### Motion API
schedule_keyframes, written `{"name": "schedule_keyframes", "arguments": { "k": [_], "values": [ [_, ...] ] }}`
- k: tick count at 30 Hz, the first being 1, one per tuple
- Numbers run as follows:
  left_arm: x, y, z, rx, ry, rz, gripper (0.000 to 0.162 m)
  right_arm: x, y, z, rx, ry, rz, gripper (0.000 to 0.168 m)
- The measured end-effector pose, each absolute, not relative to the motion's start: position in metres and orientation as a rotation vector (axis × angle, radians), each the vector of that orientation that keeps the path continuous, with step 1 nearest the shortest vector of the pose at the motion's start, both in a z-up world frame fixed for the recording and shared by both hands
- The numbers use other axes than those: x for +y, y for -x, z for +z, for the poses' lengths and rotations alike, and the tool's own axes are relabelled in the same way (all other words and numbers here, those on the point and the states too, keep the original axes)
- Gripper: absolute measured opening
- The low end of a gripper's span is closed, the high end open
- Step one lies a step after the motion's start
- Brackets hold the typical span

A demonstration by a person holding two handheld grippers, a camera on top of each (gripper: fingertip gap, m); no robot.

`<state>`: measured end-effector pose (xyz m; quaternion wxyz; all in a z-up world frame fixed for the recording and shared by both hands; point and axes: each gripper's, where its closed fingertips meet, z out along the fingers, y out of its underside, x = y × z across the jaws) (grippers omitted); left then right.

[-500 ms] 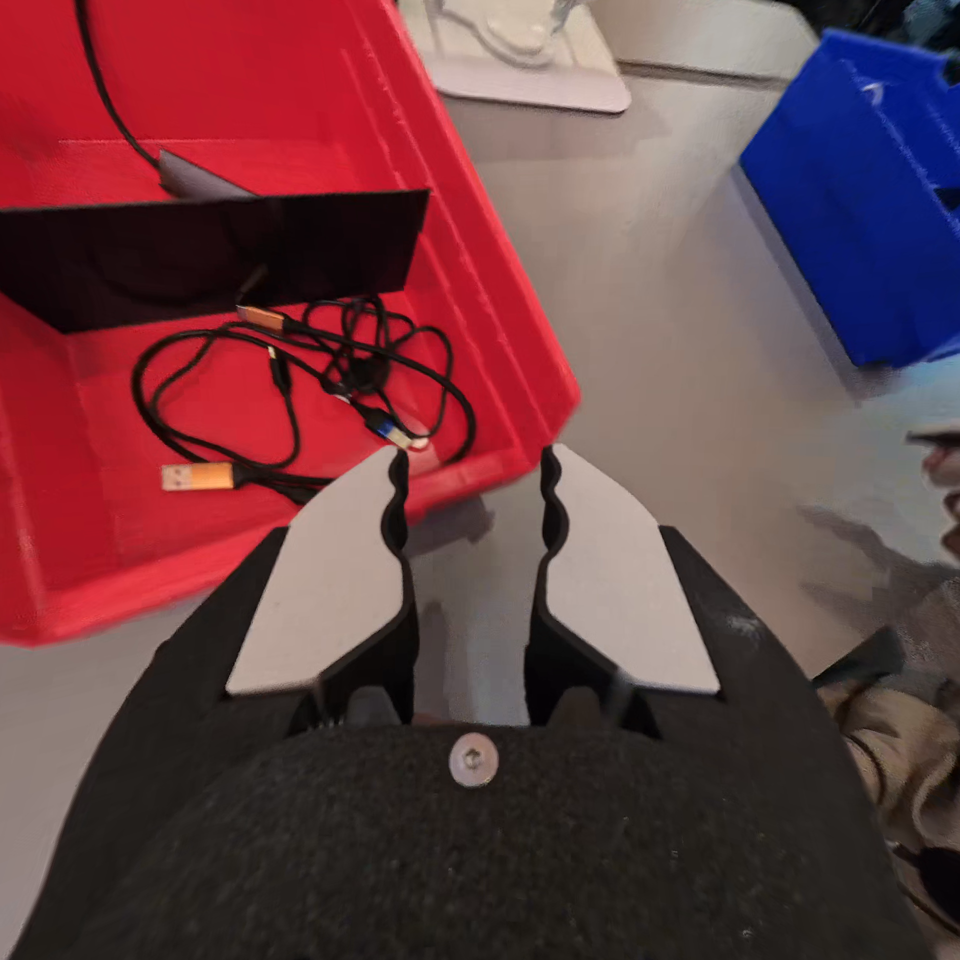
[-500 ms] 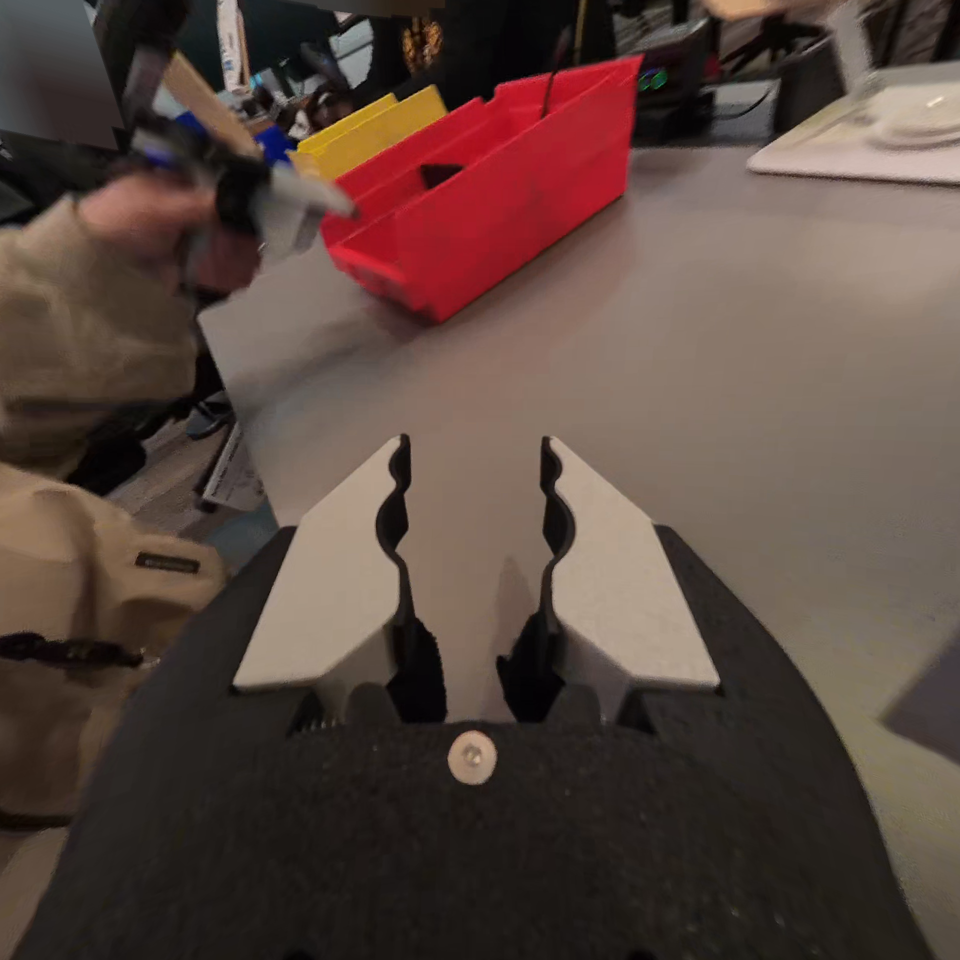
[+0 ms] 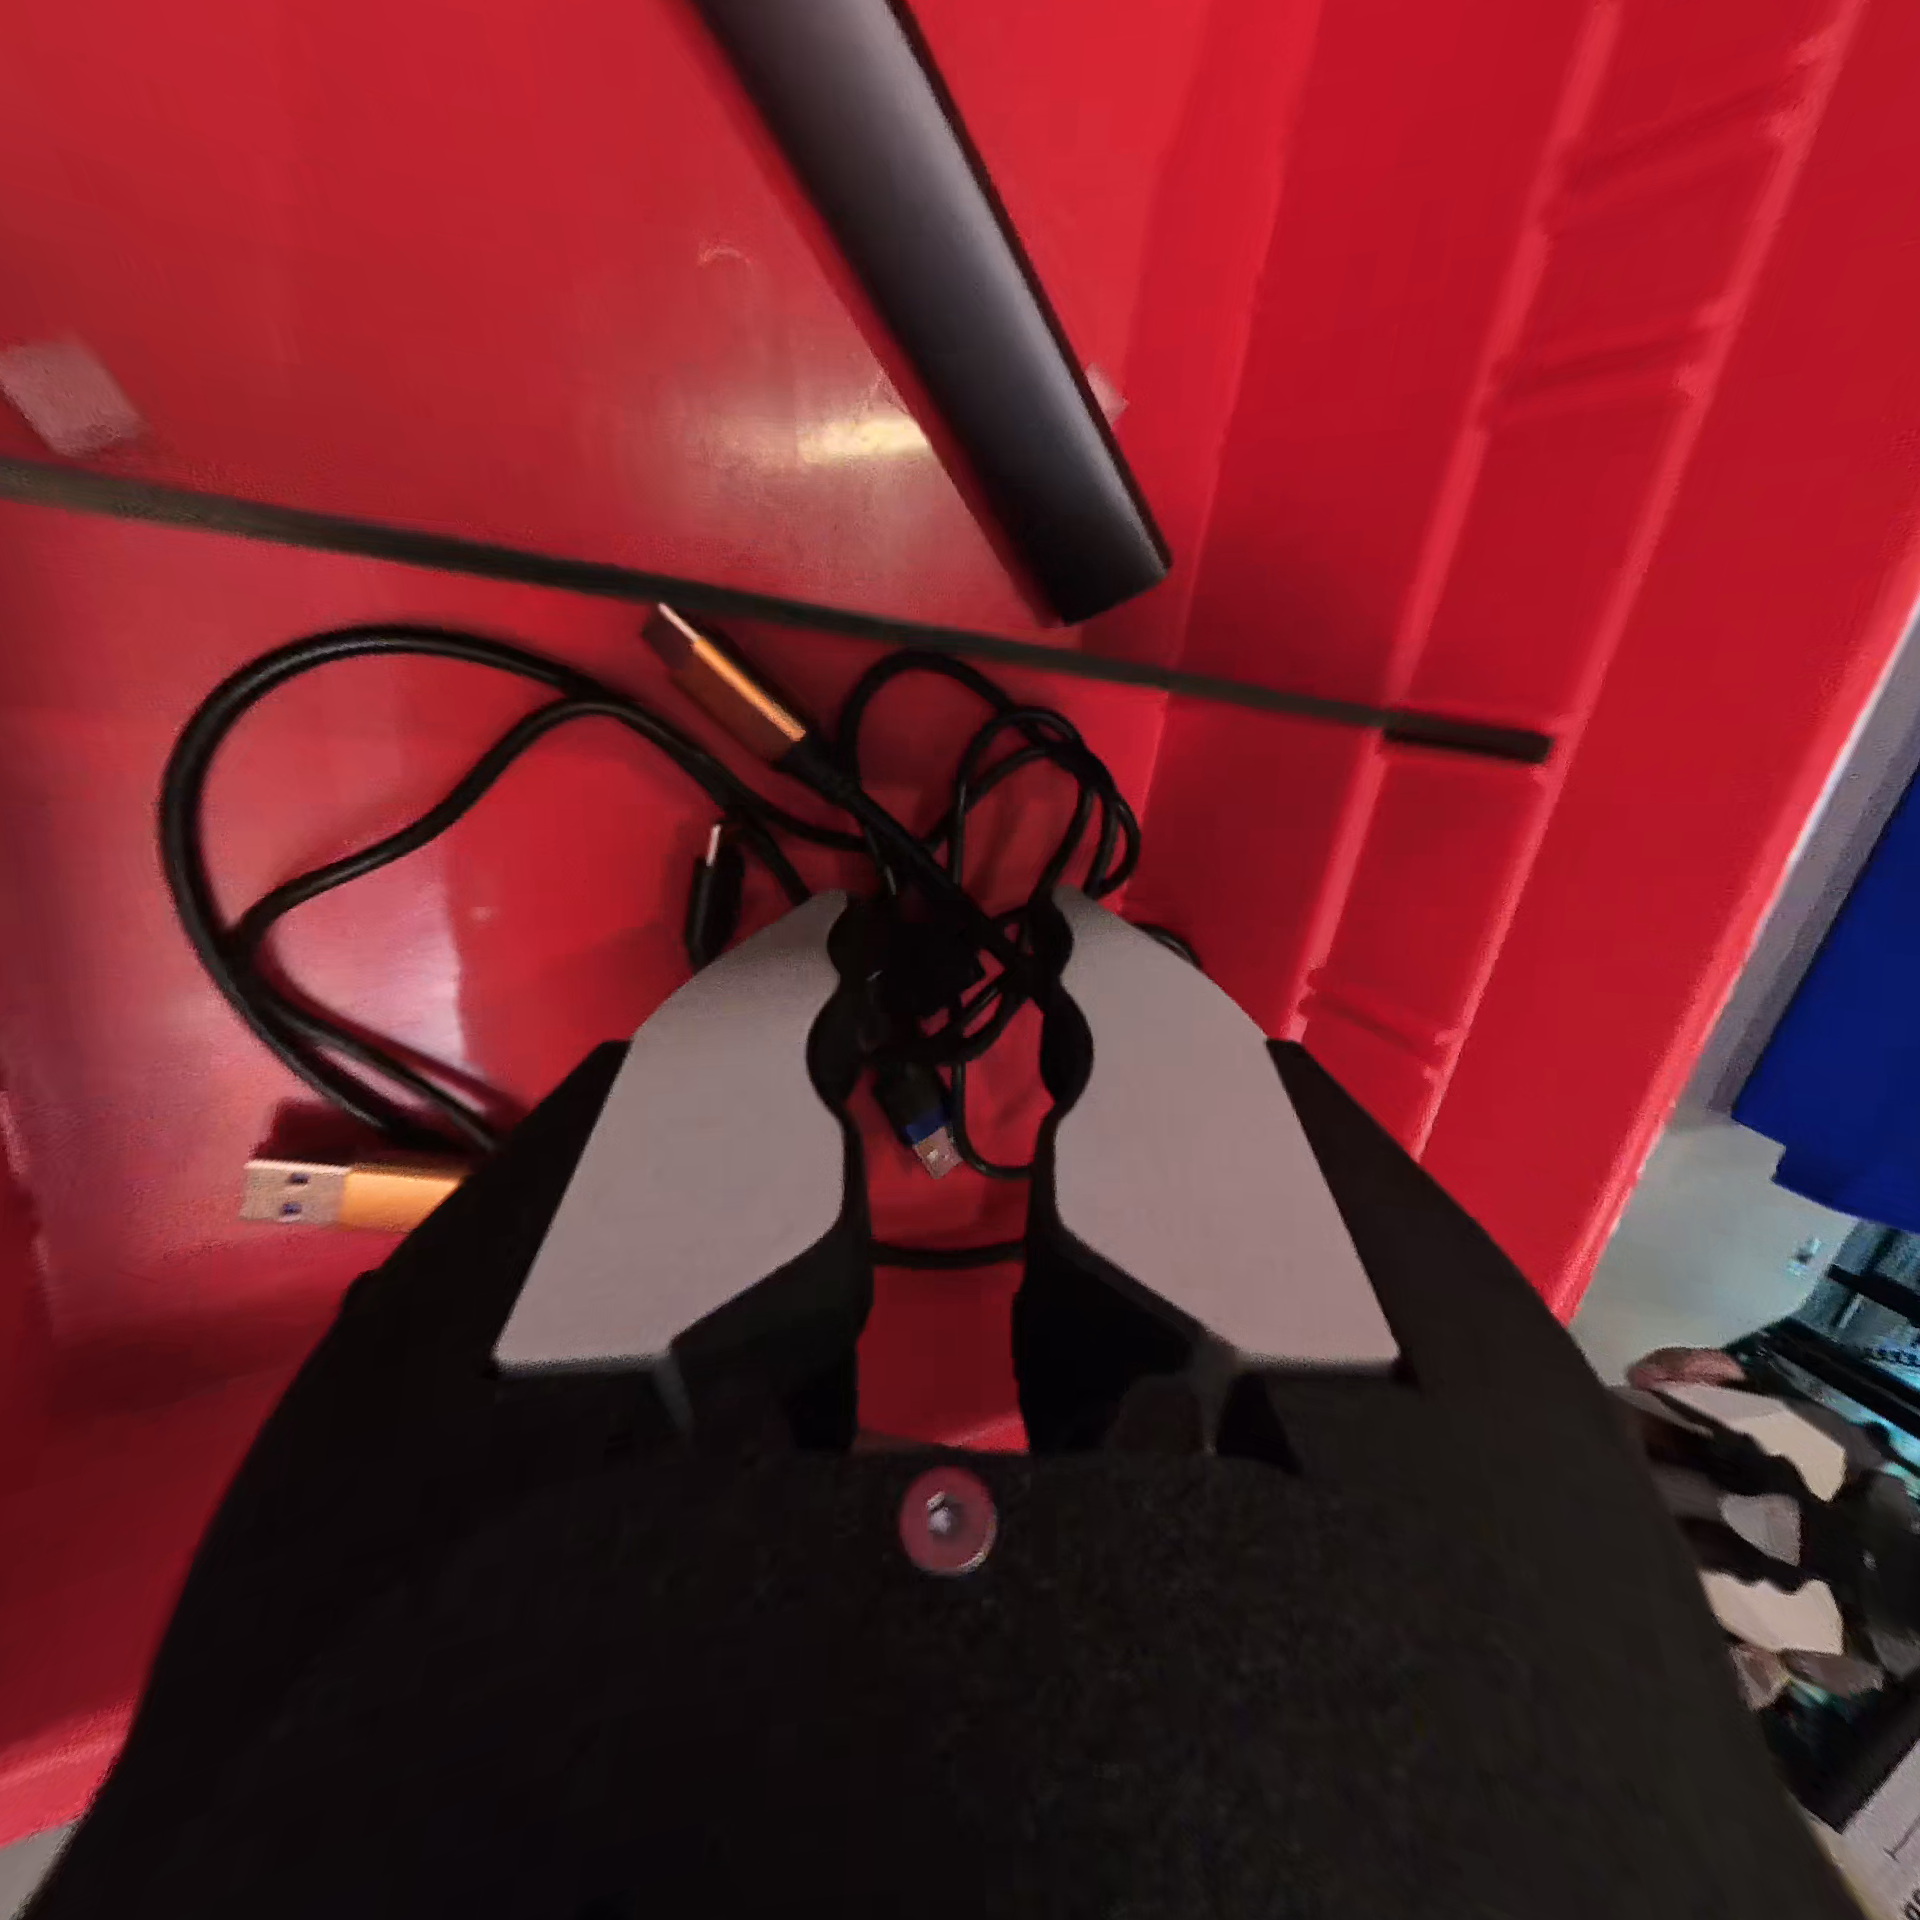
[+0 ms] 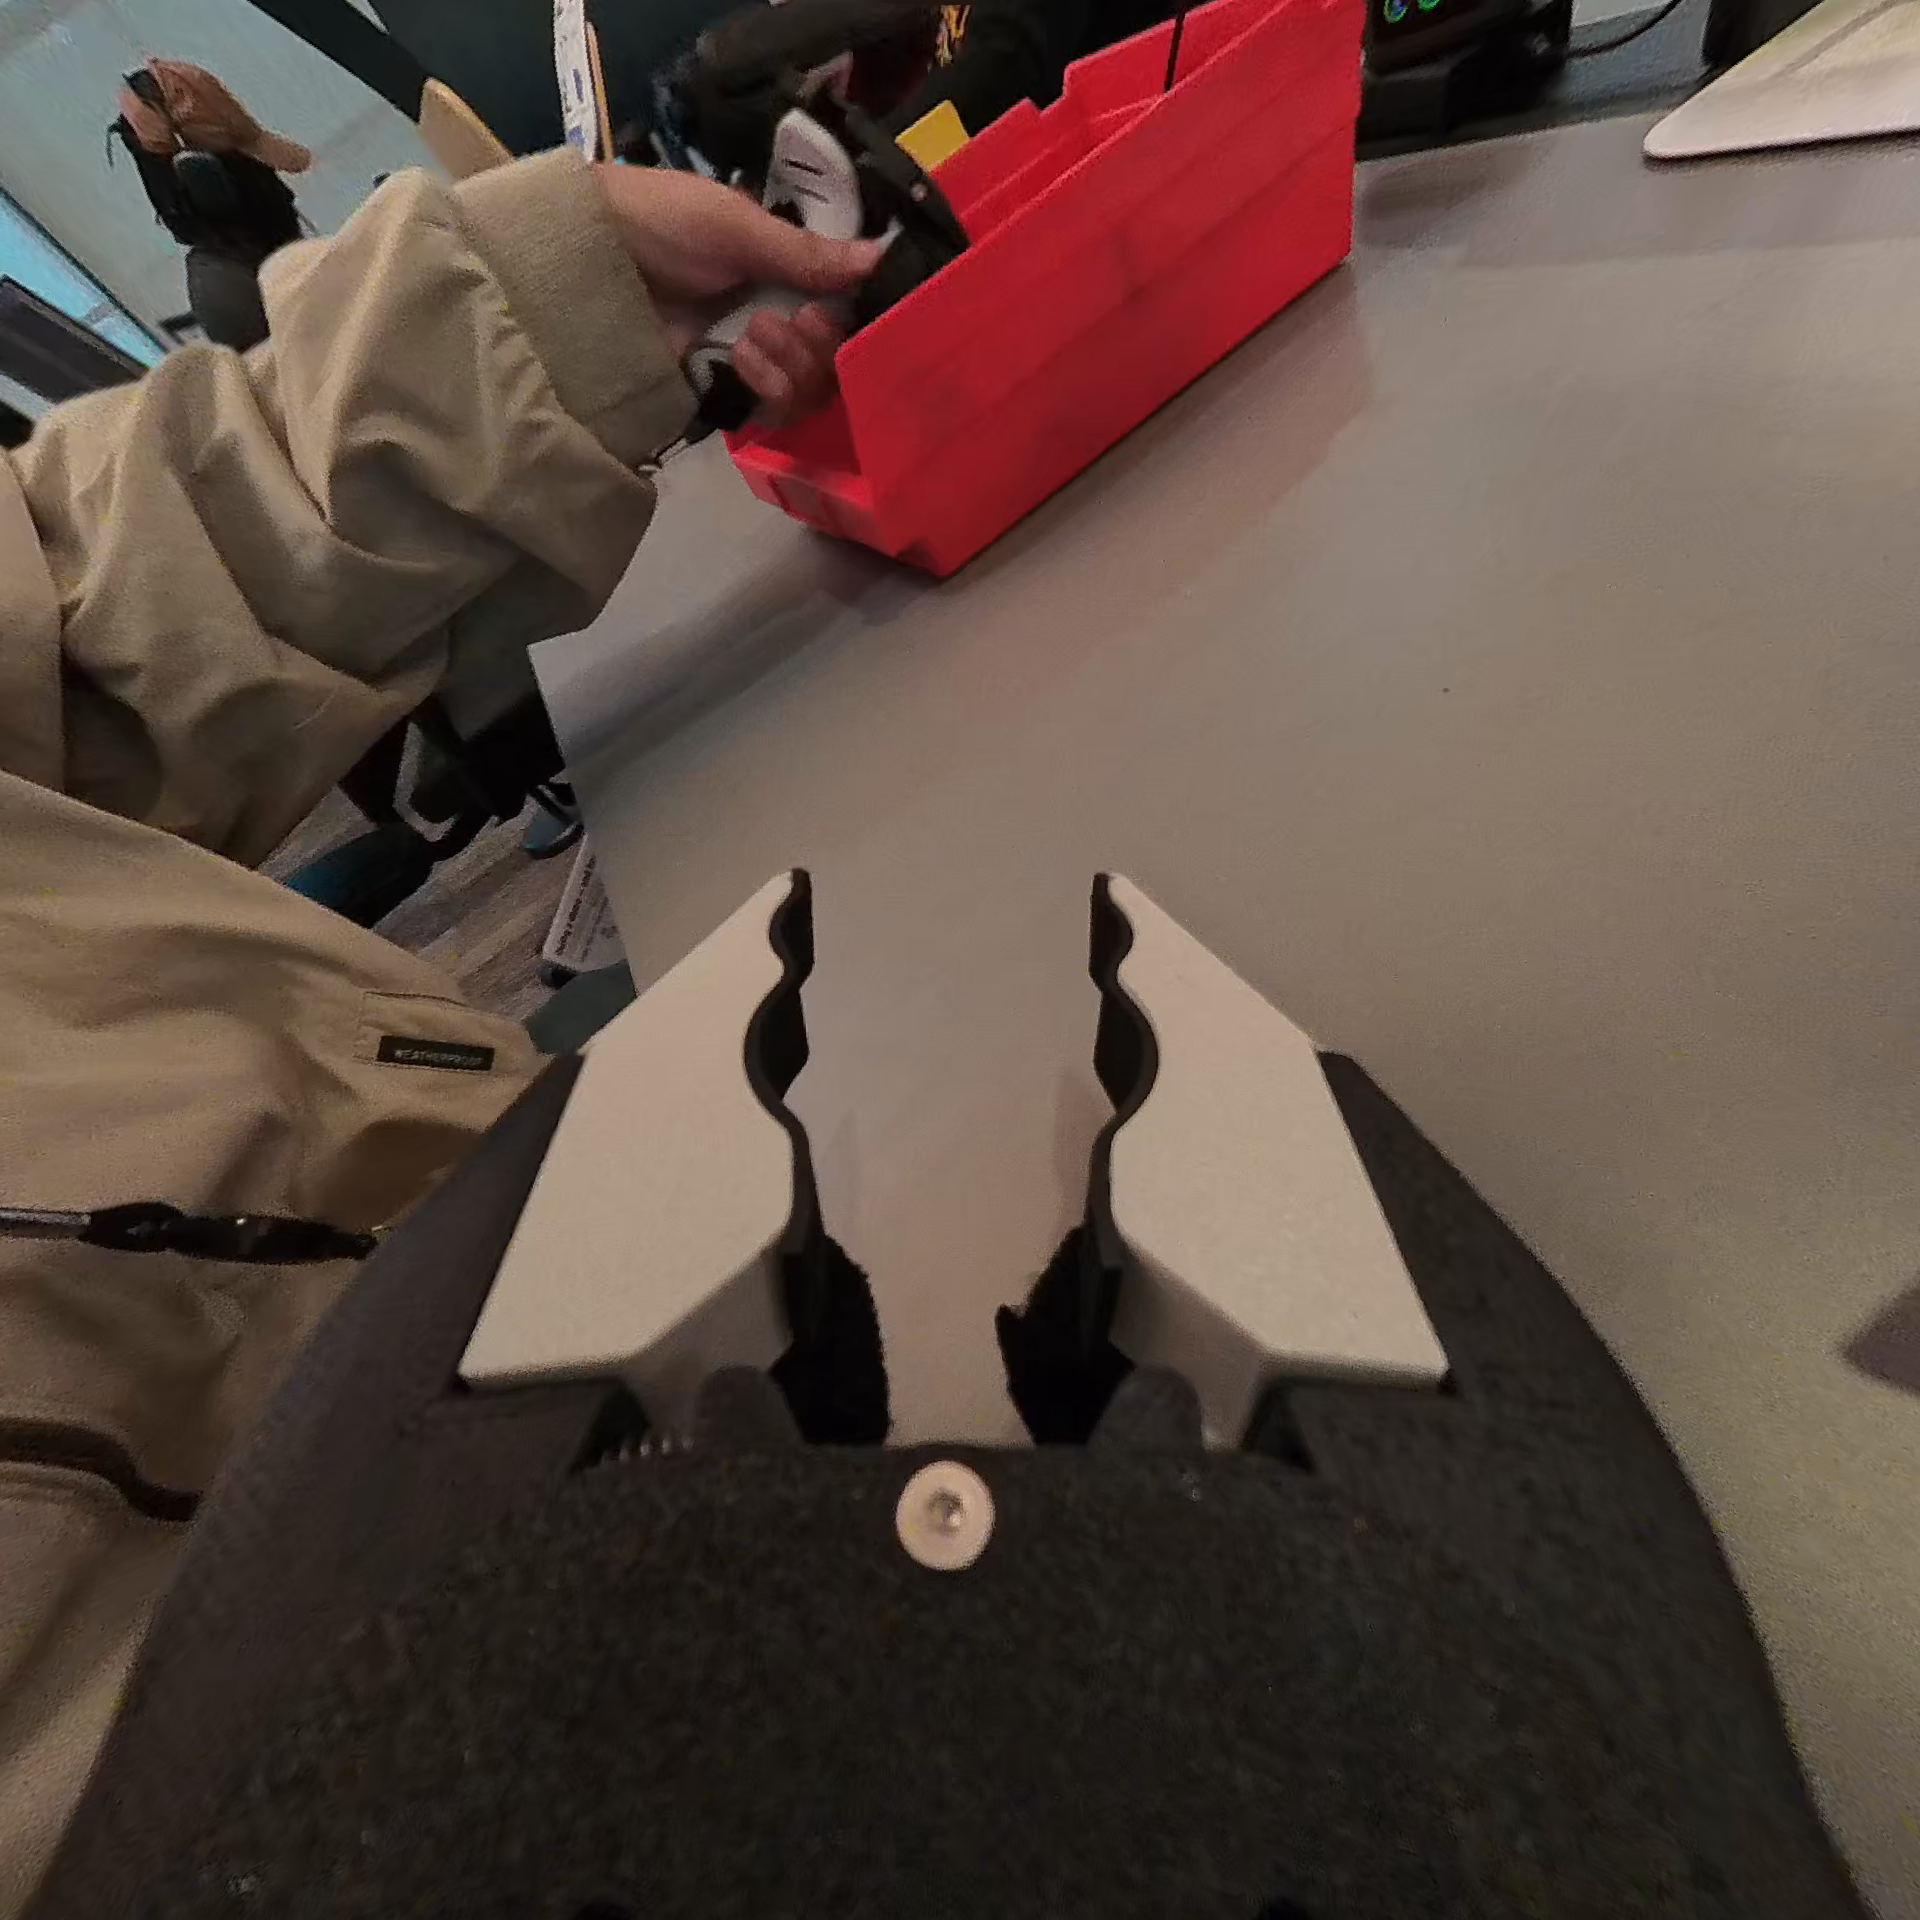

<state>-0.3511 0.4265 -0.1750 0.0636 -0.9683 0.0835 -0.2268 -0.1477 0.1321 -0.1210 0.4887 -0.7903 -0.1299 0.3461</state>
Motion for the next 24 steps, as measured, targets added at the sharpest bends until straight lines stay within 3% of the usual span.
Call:
{"name": "schedule_keyframes", "arguments": {
  "k": [2, 4, 9, 14, 24],
  "values": [
    [0.425, 0.347, -0.180, 0.225, 2.952, -0.697, 0.027, 0.129, 0.151, -0.122, -0.330, 1.927, 0.860, 0.053],
    [0.428, 0.349, -0.183, 0.225, 2.949, -0.648, 0.012, 0.126, 0.153, -0.124, -0.352, 1.935, 0.856, 0.053],
    [0.424, 0.348, -0.170, 0.232, 2.889, -0.731, 0.008, 0.122, 0.153, -0.126, -0.376, 1.944, 0.821, 0.052],
    [0.410, 0.344, -0.104, 0.361, 2.552, -1.137, 0.004, 0.122, 0.147, -0.127, -0.374, 1.950, 0.773, 0.052],
    [0.382, 0.353, 0.014, 0.705, 2.082, -1.047, 0.004, 0.124, 0.152, -0.122, -0.401, 1.925, 0.675, 0.050]
  ]
}}
